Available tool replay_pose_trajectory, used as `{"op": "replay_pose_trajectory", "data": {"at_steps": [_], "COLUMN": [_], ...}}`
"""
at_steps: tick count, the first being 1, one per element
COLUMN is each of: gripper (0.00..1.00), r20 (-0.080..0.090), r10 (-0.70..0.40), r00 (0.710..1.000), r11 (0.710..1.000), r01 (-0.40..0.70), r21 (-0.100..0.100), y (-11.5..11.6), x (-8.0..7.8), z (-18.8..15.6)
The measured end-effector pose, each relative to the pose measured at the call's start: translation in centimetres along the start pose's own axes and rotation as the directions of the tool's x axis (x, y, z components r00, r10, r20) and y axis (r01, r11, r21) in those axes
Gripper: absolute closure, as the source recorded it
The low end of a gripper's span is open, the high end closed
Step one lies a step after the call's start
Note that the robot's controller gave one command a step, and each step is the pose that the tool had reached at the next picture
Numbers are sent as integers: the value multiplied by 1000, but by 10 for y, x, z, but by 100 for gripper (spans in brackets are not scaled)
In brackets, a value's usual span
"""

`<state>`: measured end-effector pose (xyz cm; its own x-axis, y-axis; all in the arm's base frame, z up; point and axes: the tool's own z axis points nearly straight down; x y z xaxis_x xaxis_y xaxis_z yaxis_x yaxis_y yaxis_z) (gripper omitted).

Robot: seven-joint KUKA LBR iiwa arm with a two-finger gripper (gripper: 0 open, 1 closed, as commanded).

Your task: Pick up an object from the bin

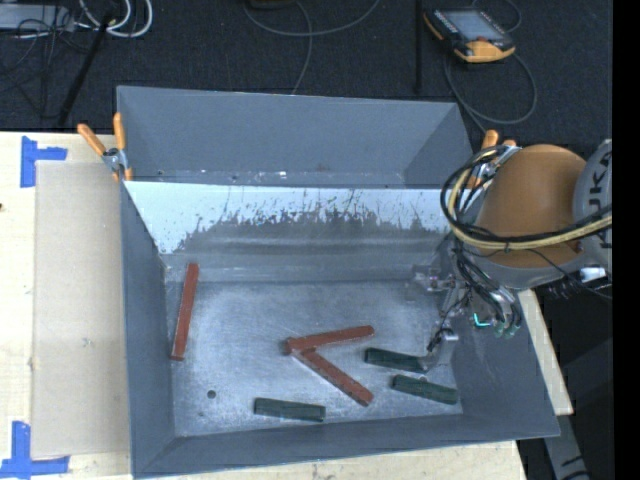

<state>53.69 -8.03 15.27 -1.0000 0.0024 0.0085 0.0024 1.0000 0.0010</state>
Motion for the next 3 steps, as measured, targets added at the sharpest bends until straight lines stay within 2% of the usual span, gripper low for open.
{"op": "replay_pose_trajectory", "data": {"at_steps": [1, 2, 3], "gripper": [0, 100, 100], "r20": [-3, 7, 17], "r10": [29, 26, 46], "r00": [1000, 1000, 999], "r11": [1000, 1000, 999], "r01": [-29, -26, -46], "r21": [-1, 0, 0], "y": [21, 20, 19], "x": [28, 25, 13], "z": [87, 84, -53]}}
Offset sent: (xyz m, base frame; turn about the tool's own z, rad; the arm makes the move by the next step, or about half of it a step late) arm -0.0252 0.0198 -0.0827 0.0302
